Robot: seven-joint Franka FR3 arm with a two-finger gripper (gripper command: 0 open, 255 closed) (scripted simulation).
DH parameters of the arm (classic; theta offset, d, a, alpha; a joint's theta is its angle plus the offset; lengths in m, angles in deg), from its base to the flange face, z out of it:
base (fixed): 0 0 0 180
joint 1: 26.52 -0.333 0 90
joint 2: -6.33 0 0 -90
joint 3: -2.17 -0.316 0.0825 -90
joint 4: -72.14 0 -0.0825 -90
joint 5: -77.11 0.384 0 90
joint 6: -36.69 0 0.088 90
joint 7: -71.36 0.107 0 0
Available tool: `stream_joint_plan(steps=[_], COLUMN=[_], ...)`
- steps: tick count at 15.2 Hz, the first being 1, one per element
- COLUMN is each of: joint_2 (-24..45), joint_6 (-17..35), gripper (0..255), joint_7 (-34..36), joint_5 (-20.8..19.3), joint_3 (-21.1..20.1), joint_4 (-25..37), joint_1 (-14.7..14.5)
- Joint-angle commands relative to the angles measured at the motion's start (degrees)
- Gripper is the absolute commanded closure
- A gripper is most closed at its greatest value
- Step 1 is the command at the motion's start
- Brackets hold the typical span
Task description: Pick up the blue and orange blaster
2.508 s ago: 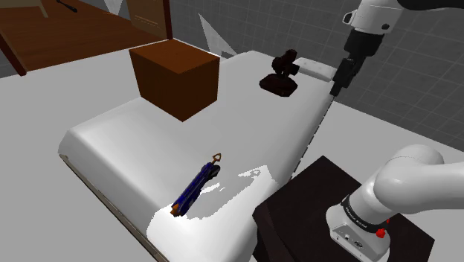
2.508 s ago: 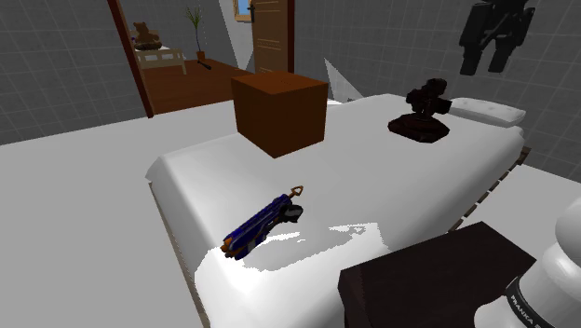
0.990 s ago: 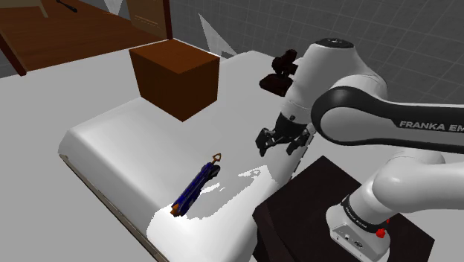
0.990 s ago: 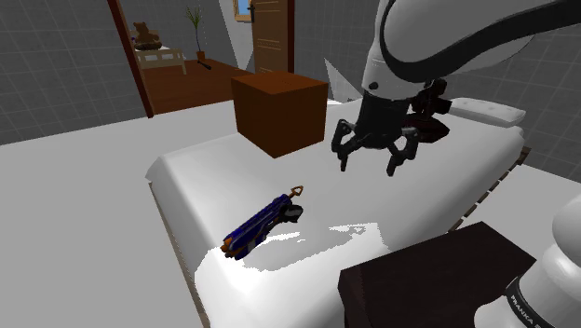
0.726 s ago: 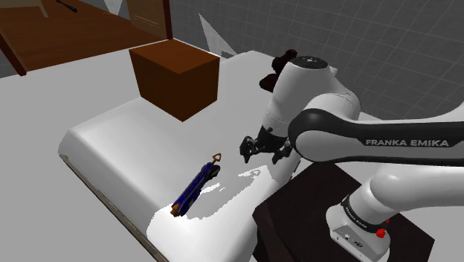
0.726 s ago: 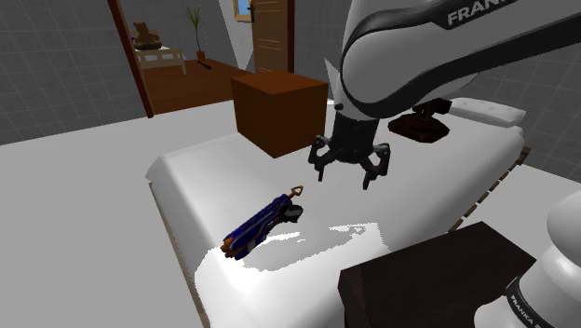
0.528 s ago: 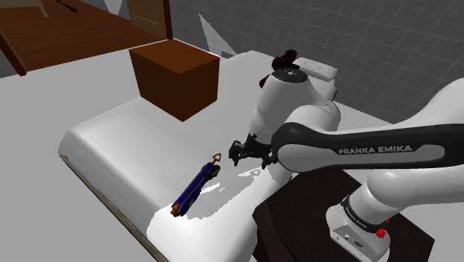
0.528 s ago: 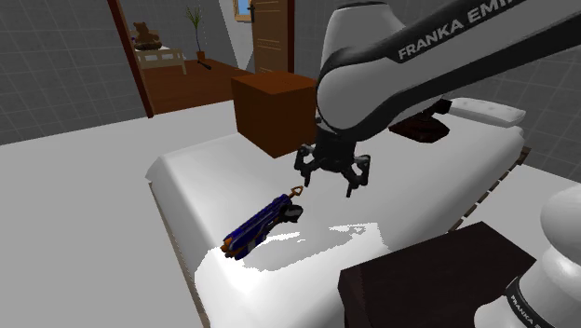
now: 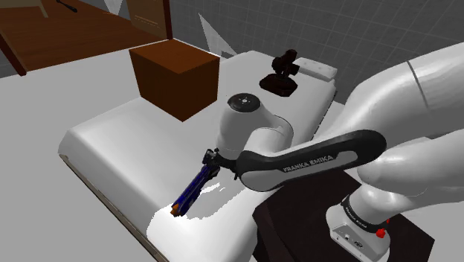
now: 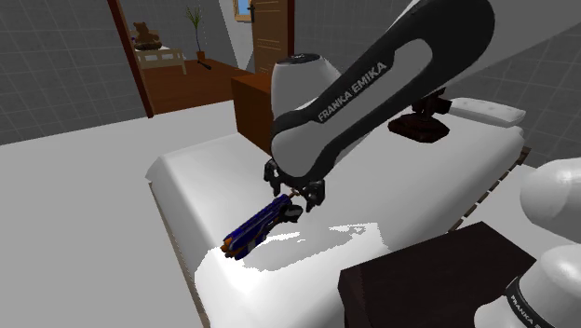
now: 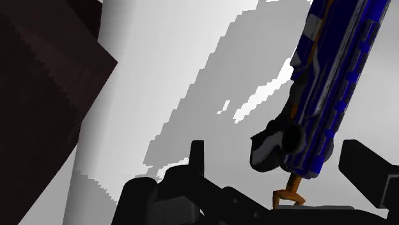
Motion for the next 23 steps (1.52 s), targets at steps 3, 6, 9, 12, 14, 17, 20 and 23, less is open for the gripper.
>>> stream_joint_plan(steps=[3,6,9,12,14,17,20,23], joint_2=[-7.01,-14.44,-19.19,-20.67,-21.68,-22.48,-22.46,-22.45], joint_6=[1.05,0.24,0.00,1.43,2.36,3.08,3.14,3.14], gripper=[0,0,0,0,0,0,255,255], joint_7=[2.96,4.54,5.89,5.09,4.57,4.16,4.12,4.13], joint_5=[6.53,12.11,15.11,16.72,17.76,18.58,18.60,18.61], joint_3=[-20.83,-28.14,-31.77,-33.92,-35.34,-36.44,-36.44,-36.44], joint_4=[7.59,14.29,18.58,18.85,19.08,19.30,19.24,19.22], joint_1=[21.40,29.95,34.48,36.11,37.18,38.01,38.02,38.00])
